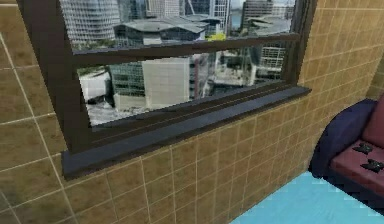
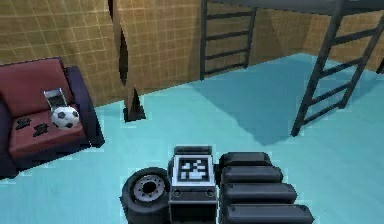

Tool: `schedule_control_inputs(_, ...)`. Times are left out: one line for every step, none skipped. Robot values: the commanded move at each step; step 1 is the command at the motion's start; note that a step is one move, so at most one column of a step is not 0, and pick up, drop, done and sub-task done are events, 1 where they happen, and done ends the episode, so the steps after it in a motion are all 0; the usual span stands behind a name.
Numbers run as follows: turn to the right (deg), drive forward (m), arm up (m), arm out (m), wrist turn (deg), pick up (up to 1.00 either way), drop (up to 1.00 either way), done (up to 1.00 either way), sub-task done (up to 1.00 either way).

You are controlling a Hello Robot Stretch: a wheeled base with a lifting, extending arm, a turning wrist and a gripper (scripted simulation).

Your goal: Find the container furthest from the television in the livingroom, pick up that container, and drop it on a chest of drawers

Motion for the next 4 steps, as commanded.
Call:
schedule_control_inputs(45.0, 0.00, 0.00, 0.00, 0.0, 0.00, 0.00, 0.00, 0.00)
schedule_control_inputs(45.0, 0.00, 0.00, 0.00, 0.0, 0.00, 0.00, 0.00, 0.00)
schedule_control_inputs(39.0, 0.00, 0.00, 0.00, 0.0, 0.00, 0.00, 0.00, 0.00)
schedule_control_inputs(-45.0, 0.00, 0.00, 0.00, 0.0, 0.00, 0.00, 0.00, 0.00)
